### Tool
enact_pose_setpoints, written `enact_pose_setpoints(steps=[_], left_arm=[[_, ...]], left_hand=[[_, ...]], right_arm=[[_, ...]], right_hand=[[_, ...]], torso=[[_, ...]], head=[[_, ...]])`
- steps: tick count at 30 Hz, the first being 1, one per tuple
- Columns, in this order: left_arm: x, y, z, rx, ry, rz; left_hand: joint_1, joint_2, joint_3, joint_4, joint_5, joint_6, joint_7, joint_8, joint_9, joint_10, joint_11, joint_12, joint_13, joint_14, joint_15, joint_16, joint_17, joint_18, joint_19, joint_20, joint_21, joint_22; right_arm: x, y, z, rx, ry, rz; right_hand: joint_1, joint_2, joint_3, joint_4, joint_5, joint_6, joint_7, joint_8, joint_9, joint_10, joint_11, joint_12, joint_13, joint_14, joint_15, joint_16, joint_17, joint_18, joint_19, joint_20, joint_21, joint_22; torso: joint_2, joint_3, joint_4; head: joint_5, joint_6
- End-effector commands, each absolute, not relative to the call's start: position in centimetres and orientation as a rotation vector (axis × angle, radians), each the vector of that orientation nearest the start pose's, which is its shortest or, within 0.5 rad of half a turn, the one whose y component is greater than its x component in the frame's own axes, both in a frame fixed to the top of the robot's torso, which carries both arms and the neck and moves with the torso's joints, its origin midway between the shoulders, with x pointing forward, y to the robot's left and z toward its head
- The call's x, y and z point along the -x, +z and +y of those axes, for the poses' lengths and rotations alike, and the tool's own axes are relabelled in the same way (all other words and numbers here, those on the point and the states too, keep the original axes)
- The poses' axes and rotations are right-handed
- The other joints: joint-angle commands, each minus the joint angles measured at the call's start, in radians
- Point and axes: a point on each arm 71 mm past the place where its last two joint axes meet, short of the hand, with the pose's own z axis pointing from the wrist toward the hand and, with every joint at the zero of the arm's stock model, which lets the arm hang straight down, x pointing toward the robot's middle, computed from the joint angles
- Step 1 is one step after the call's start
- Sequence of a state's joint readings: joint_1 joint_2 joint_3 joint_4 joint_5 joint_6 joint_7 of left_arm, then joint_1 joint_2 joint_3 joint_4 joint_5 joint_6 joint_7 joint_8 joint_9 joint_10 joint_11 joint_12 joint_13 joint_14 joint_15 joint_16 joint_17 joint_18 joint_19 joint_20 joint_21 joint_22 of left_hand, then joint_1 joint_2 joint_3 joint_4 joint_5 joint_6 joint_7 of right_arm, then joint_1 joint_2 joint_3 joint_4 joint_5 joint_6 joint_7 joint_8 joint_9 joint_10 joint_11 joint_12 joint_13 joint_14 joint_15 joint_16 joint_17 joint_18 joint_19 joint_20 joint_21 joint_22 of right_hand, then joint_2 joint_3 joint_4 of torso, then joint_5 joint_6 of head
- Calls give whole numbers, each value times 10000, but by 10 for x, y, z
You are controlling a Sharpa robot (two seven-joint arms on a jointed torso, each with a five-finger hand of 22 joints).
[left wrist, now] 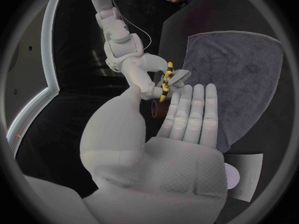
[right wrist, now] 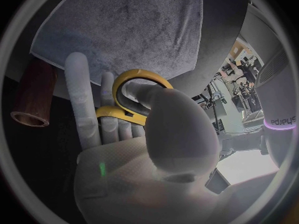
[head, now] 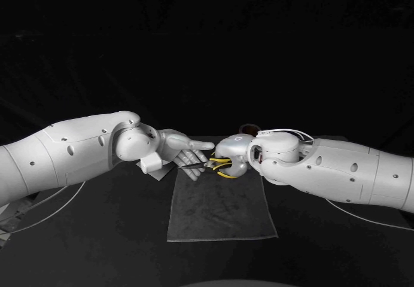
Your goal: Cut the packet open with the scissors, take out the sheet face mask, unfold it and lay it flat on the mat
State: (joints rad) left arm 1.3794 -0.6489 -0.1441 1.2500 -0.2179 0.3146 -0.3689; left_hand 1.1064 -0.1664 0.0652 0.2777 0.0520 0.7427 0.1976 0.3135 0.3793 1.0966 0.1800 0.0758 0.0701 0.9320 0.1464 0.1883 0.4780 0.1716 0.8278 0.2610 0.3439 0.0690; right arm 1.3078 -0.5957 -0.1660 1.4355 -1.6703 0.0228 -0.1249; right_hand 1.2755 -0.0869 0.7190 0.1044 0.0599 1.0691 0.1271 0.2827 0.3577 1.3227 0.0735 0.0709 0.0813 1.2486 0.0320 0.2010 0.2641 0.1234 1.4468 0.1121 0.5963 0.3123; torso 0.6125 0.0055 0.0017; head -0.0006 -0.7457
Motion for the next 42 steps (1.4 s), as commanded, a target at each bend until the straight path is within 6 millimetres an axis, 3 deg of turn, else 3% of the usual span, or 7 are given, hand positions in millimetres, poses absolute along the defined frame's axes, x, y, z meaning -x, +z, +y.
enact_pose_setpoints(steps=[1, 5, 9, 14, 19, 26, 42], left_arm=[[-528, -183, 179, 8177, -11594, 24121], [-536, -181, 201, 9095, -11580, 23156], [-545, -177, 229, 10060, -11467, 21749], [-551, -169, 271, 11136, -11790, 19293], [-545, -159, 301, 11104, -12522, 17431], [-527, -152, 325, 9915, -12885, 15700], [-516, -188, 340, 6589, -8874, 15475]], left_hand=[[312, -402, -1880, 265, 41, -168, 491, 131, 43, -255, 87, 35, -4, -269, 76, -46, -88, 66, -336, 123, -322, -58], [-86, -1135, -2624, 264, 118, -393, 585, 257, 70, -560, 189, 13, -17, -608, 190, -195, -242, 71, -604, 226, -601, -46], [-304, -1029, -2539, 260, 126, -418, 580, 396, 114, -567, 183, 88, 4, -585, 182, -166, -287, 111, -498, 225, -609, -9], [-134, 98, -1667, 235, 9, -155, 382, 825, 219, -353, 1, 376, 52, 41, -32, 240, -254, 144, 286, 26, -275, 126], [308, 321, -1475, 211, -19, 293, -36, 1075, 188, 221, -332, 683, 99, 458, -296, 481, -261, 145, 928, -235, -7, 209], [3857, 1216, -420, -631, -12, 747, -226, 703, -269, 609, -571, 500, -7, 1528, -652, 933, -110, 136, 1893, -662, 485, 383], [4107, -147, -484, 142, -29, 867, 237, -106, -1006, 287, -174, 59, 8, 735, -278, 748, -83, -56, 767, -446, 352, 364]], right_arm=[[-488, -201, -103, 7024, 4779, 18680], [-488, -202, -111, 6862, 4642, 18761], [-488, -201, -123, 6185, 4881, 18795], [-484, -198, -142, 4173, 6691, 19047], [-473, -197, -156, 1763, 9314, 19562], [-453, -206, -172, -2312, 13112, 20163], [-414, -257, -180, -8426, 16234, 20335]], right_hand=[[-120, 136, 316, 81, -64, -75, -2, 28, 348, 482, -88, -68, 1, 207, -185, 7, 6, 540, 80, -178, -63, -8], [-162, 145, 362, 40, -67, -94, -3, 55, 419, 494, -90, -65, 1, 200, -186, 6, 61, 539, 76, -178, -89, -18], [-247, 213, 450, 54, -111, -158, 9, 77, 511, 491, -82, -70, -4, 189, -184, 6, 136, 538, 74, -180, -121, -30], [-430, 312, 666, 116, -119, -422, 91, 136, 756, 310, -3, -87, -43, -64, -108, -118, 255, 506, -10, -141, -269, -94], [-452, 314, 690, 92, -120, -530, 130, 153, 850, 224, 32, -91, -58, -153, -77, -164, 300, 497, -38, -121, -325, -118], [-586, 426, 494, 202, -120, -725, 200, 170, 1022, 82, 95, -89, -75, -222, -32, -192, 415, 489, -61, -89, -407, -151], [-669, 688, 68, 332, -120, -1338, 339, -88, 1142, 74, 156, -24, -39, -109, -28, -97, 718, 496, -4, -76, -465, -162]], torso=[[3, -7, -5], [3, -5, 1], [-6, 6, 15], [-3, 20, 20], [-11, 5, 4], [-61, 22, 10], [-94, 25, 44]], head=[[-27, 20], [-43, 23], [-64, 22], [-35, 42], [-111, 34], [85, 54], [629, 35]])
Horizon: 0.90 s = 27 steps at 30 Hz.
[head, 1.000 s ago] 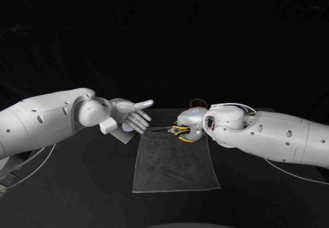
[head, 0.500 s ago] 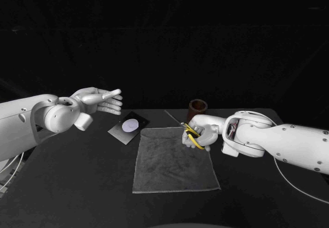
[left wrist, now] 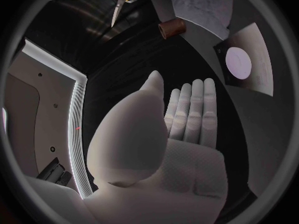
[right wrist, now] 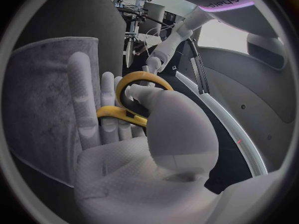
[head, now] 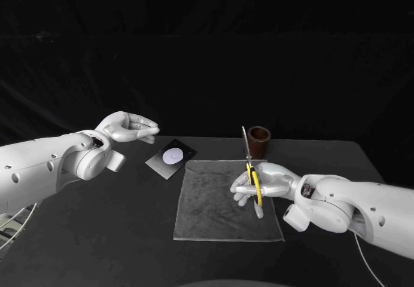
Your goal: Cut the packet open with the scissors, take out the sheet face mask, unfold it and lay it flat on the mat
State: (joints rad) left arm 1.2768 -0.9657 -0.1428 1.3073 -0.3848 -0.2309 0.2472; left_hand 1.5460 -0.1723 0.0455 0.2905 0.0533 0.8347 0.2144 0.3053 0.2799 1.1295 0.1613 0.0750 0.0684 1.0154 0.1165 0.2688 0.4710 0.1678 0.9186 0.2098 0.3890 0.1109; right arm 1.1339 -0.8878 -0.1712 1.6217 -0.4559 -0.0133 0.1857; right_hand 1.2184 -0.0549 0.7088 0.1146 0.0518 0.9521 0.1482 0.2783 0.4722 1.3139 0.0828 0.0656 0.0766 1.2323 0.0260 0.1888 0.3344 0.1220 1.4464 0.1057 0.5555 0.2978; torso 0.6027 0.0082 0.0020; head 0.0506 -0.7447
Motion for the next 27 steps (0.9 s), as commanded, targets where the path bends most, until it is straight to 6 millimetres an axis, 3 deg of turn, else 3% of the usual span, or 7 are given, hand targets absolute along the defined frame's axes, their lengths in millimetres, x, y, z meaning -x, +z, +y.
enact_pose_setpoints(steps=[1, 4, 11, 17, 20, 24, 27], left_arm=[[-517, -193, 340, 6370, -8400, 15616], [-520, -205, 336, 5961, -7168, 15886], [-530, -227, 316, 5371, -4993, 16904], [-541, -236, 294, 4782, -3825, 17558], [-546, -239, 280, 4401, -3338, 17941], [-551, -241, 266, 3938, -2767, 18155], [-555, -242, 258, 3728, -2338, 18314]], left_hand=[[-548, -126, -687, 16, -53, -79, 42, -22, -22, -87, 15, 98, 28, -294, 59, -145, -57, 2, -293, 154, -221, -121], [-1065, -441, -1877, 76, -26, -345, 221, -104, -75, -457, 180, 49, 0, -969, 286, -596, -290, -33, -967, 415, -716, -368], [-1563, -1215, -2559, 106, 9, -1168, 453, -317, -205, -1647, 525, -53, -25, -2269, 723, -1256, -790, -159, -2194, 793, -1593, -476], [-1871, -1330, -2693, 110, 20, -1736, 454, -314, -205, -2371, 692, -67, -24, -2703, 882, -1376, -933, -354, -3310, 815, -2109, -535], [-2168, -1358, -2731, 118, 16, -2004, 657, -274, -178, -2726, 798, -70, -16, -2990, 983, -1444, -978, -530, -4495, 820, -2558, -639], [-2417, -1371, -2755, 111, 9, -2159, 717, -110, -93, -2946, 844, 15, 19, -3210, 1048, -1443, -992, -696, -5062, 825, -2797, -664], [-2501, -1376, -2738, 134, 7, -2247, 387, -30, -54, -3046, 935, 76, 38, -3314, 1101, -1420, -992, -753, -5183, 821, -2854, -656]], right_arm=[[-412, -260, -180, -8684, 16288, 20299], [-408, -266, -178, -9162, 16376, 20247], [-405, -270, -176, -9503, 16324, 20171], [-404, -272, -174, -9389, 16193, 20228], [-404, -272, -174, -9300, 16107, 20261], [-404, -272, -173, -9182, 15984, 20302], [-404, -273, -173, -9114, 15873, 20313]], right_hand=[[-101, 367, 142, 229, -39, -183, 135, -54, -1, 138, 71, 12, 3, 42, 37, 20, 26, 508, -5, -10, -63, -18], [-89, 367, 119, 210, -38, -196, 138, -62, 4, 109, 76, -6, -4, 34, 41, 18, 42, 506, -8, -7, -69, -19], [-73, 391, 97, 191, -38, -185, 135, -57, 15, 107, 75, -7, -4, 30, 43, 18, 64, 505, -38, -4, -95, -29], [-59, 446, 66, 176, -38, -152, 125, -42, 35, 138, 65, 6, 3, 44, 38, 29, 103, 509, -77, -2, -131, -44], [-57, 454, 60, 174, -38, -146, 122, -40, 39, 145, 63, 8, 4, 45, 37, 30, 110, 509, -85, -2, -139, -47], [-52, 464, 43, 163, -38, -132, 116, -34, 47, 157, 59, 11, 7, 40, 36, 30, 125, 511, -106, 0, -159, -55], [-49, 472, 36, 158, -38, -122, 112, -30, 52, 165, 56, 13, 8, 35, 36, 28, 133, 511, -119, 1, -170, -61]], torso=[[4, -4, 56], [6, -20, 44], [6, -34, 45], [6, -20, 28], [11, -22, 36], [5, 3, 33], [4, 13, 44]], head=[[131, 32], [173, 36], [282, 36], [350, -21], [344, -22], [369, -41], [358, -61]])
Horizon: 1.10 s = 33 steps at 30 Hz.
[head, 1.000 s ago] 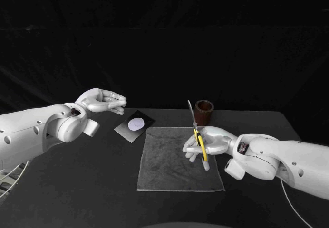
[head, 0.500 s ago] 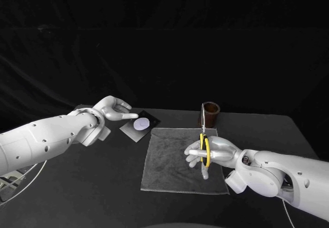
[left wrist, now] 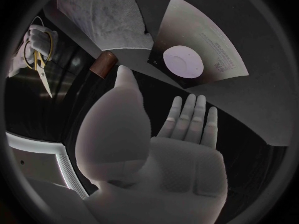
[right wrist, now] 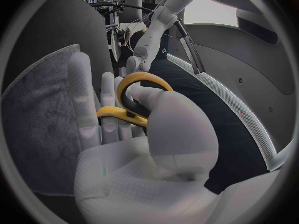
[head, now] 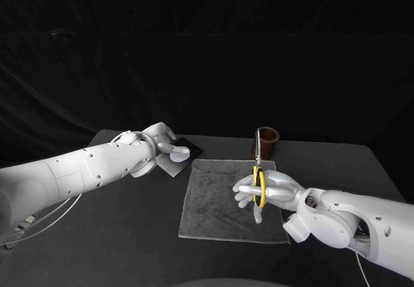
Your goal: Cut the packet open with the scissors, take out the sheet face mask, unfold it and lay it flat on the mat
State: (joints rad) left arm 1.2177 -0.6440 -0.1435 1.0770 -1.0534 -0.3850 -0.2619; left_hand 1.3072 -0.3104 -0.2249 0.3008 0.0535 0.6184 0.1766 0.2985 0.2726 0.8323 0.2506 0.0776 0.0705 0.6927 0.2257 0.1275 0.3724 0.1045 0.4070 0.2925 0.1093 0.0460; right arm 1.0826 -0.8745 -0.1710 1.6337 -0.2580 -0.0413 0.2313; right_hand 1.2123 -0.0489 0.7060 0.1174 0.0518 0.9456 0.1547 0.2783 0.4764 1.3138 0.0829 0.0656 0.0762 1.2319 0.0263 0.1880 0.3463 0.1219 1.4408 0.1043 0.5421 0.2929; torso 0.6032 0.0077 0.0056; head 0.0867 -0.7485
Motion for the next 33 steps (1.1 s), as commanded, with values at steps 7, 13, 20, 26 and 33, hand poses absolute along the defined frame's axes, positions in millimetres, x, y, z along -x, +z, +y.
enact_pose_setpoints(steps=[7, 13, 20, 26, 33], left_arm=[[-565, -245, 247, 3508, -1351, 18704], [-568, -247, 241, 3419, -761, 18872], [-568, -249, 237, 3309, -413, 19168], [-568, -254, 232, 3167, -197, 19550], [-566, -264, 227, 2889, 22, 19963]], left_hand=[[-124, -13, -74, 17, 10, -2193, 407, -1019, -818, -563, 191, -28, -23, -487, 155, -88, -54, -212, -275, -4, -143, -9], [-225, -31, -80, 20, 13, -2628, 970, -1248, -980, -1083, 253, -75, -28, -981, 271, -210, -106, -374, -856, 7, -347, -71], [-291, -44, -84, 19, 15, -3011, 1206, -1443, -1127, -1556, 288, -156, -58, -1888, 340, -432, -449, -430, -1092, 12, -444, -85], [-287, -43, -79, 19, 13, -3092, 1235, -1486, -1159, -1661, 246, -133, -50, -1925, 327, -419, -445, -424, -1101, 12, -451, -79], [-298, -44, -80, 21, 11, -3100, 1225, -1491, -1160, -1667, 245, -102, -37, -1958, 320, -407, -459, -426, -1164, 14, -468, -84]], right_arm=[[-405, -273, -174, -9024, 15674, 20352], [-406, -274, -175, -8957, 15525, 20367], [-406, -275, -175, -8948, 15431, 20395], [-407, -275, -174, -8925, 15340, 20431], [-407, -276, -174, -8886, 15243, 20498]], right_hand=[[19, 426, 53, 117, -38, -46, 41, -25, 18, 177, 51, 14, 15, 31, 31, 33, 30, 514, -88, 17, -60, -22], [25, 437, 47, 106, -36, -39, 37, -24, 24, 184, 48, 13, 16, 23, 31, 30, 43, 515, -111, 18, -82, -32], [39, 456, 37, 83, -36, -19, 28, -17, 35, 206, 41, 17, 20, 8, 30, 25, 65, 518, -149, 22, -120, -49], [50, 469, 37, 66, -34, -8, 22, -13, 41, 222, 36, 20, 23, -2, 29, 21, 78, 520, -166, 24, -139, -58], [65, 494, 43, 45, -31, 7, 15, -9, 49, 245, 29, 25, 29, -8, 26, 18, 95, 524, -179, 26, -159, -67]], torso=[[-3, 8, -25], [2, 6, -5], [5, 4, 12], [9, -18, -3], [12, -21, -7]], head=[[30, -6], [36, -23], [48, -52], [55, -89], [56, -109]])
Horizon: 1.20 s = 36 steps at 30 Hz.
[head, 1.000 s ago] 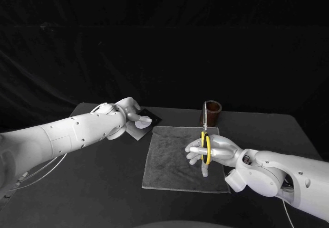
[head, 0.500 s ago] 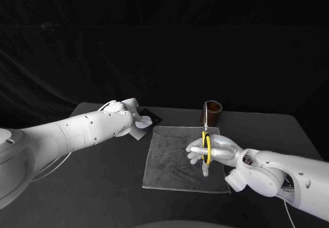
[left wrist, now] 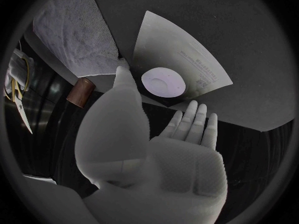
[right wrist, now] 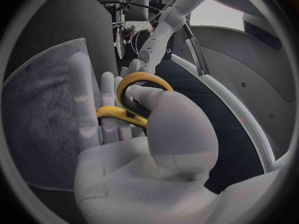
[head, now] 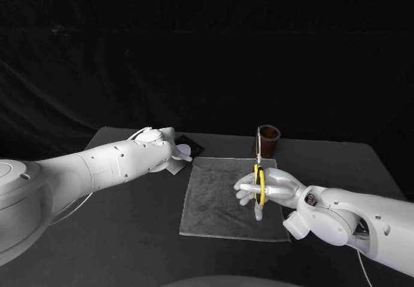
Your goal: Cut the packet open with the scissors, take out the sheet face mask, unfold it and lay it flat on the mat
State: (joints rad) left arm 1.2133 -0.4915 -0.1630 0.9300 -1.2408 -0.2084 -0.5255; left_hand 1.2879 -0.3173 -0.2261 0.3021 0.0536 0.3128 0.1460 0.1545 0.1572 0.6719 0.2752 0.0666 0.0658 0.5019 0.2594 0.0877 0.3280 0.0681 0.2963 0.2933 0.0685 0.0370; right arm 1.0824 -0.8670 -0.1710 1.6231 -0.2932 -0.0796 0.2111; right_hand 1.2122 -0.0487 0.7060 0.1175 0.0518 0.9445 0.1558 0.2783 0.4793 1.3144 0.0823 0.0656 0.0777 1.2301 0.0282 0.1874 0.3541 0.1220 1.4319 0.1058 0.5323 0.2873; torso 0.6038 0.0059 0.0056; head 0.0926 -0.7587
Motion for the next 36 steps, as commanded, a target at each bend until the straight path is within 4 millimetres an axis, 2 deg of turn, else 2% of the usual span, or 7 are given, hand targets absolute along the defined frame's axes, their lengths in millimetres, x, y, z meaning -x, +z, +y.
enact_pose_setpoints(steps=[1, 15, 25, 30, 33, 34, 36], left_arm=[[-566, -265, 226, 2875, 34, 19996], [-565, -276, 223, 2551, 500, 20278], [-558, -290, 222, 1838, 908, 20466], [-554, -299, 224, 1361, 1283, 20401], [-553, -301, 226, 1256, 1384, 20262], [-553, -301, 226, 1252, 1387, 20250], [-553, -301, 228, 1236, 1399, 20141]], left_hand=[[-110, 26, -68, 8, 10, -62, 1534, -61, -14, -62, -4, 15, 13, -52, -17, -7, -13, -61, -50, 6, -60, 6], [-145, 30, -64, 6, 11, -92, 1546, -79, -25, -15, -27, 103, 47, 98, -29, 61, 102, -60, -41, 6, -64, 14], [174, 49, -47, 7, 28, 75, 1541, -5, 46, 246, -86, 396, 153, 797, -121, 464, 437, -5, 232, -6, 18, 68], [516, 92, 4, 8, 46, 846, 1519, 376, 369, 613, -173, 862, 317, 1322, -259, 976, 636, 75, 620, -18, 152, 139], [710, 151, 92, 5, 63, 1811, 1480, 877, 783, 835, -238, 1164, 426, 1639, -350, 1292, 758, 146, 1070, -30, 295, 213], [726, 155, 96, 5, 65, 1845, 1478, 897, 796, 855, -244, 1194, 437, 1668, -358, 1322, 769, 155, 1097, -31, 306, 218], [931, 243, 223, -24, 69, 2346, 1448, 1190, 1000, 1007, -302, 1492, 546, 1922, -440, 1623, 886, 242, 1484, -37, 445, 284]], right_arm=[[-407, -276, -174, -8882, 15233, 20508], [-408, -277, -173, -8823, 15115, 20583], [-407, -278, -172, -8803, 15095, 20644], [-406, -279, -172, -8719, 15055, 20675], [-406, -279, -172, -8703, 15032, 20686], [-406, -279, -172, -8703, 15031, 20686], [-406, -279, -172, -8695, 15032, 20693]], right_hand=[[73, 497, 47, 34, -30, 22, 0, -8, 22, 246, 32, 27, 15, 9, 7, 24, 22, 524, -93, 11, -67, -14], [88, 508, 53, 12, -28, 29, -6, -6, 26, 262, 26, 30, 19, 6, 4, 23, 33, 527, -98, 12, -78, -19], [98, 515, 55, -11, -26, 46, -12, 0, 33, 289, 20, 37, 25, -1, 2, 20, 46, 530, -102, 13, -90, -25], [105, 515, 53, -32, -24, 63, -19, 7, 40, 317, 13, 44, 32, -6, 0, 18, 59, 532, -105, 14, -101, -30], [105, 515, 53, -32, -24, 63, -19, 7, 40, 317, 13, 44, 32, -6, 0, 18, 59, 532, -105, 14, -101, -30], [105, 515, 53, -32, -24, 63, -19, 7, 40, 317, 13, 44, 32, -6, 0, 18, 59, 532, -105, 14, -101, -30], [110, 516, 54, -44, -22, 72, -24, 11, 43, 332, 9, 48, 36, -6, -3, 17, 66, 534, -107, 14, -106, -33]], torso=[[7, 0, -4], [0, 11, -1], [-14, 2, 5], [-18, 5, 13], [-21, 4, 11], [-21, 4, 11], [-19, 8, 2]], head=[[-6, -14], [-13, -116], [-33, -164], [-41, -183], [-33, -178], [-33, -178], [-33, -153]])
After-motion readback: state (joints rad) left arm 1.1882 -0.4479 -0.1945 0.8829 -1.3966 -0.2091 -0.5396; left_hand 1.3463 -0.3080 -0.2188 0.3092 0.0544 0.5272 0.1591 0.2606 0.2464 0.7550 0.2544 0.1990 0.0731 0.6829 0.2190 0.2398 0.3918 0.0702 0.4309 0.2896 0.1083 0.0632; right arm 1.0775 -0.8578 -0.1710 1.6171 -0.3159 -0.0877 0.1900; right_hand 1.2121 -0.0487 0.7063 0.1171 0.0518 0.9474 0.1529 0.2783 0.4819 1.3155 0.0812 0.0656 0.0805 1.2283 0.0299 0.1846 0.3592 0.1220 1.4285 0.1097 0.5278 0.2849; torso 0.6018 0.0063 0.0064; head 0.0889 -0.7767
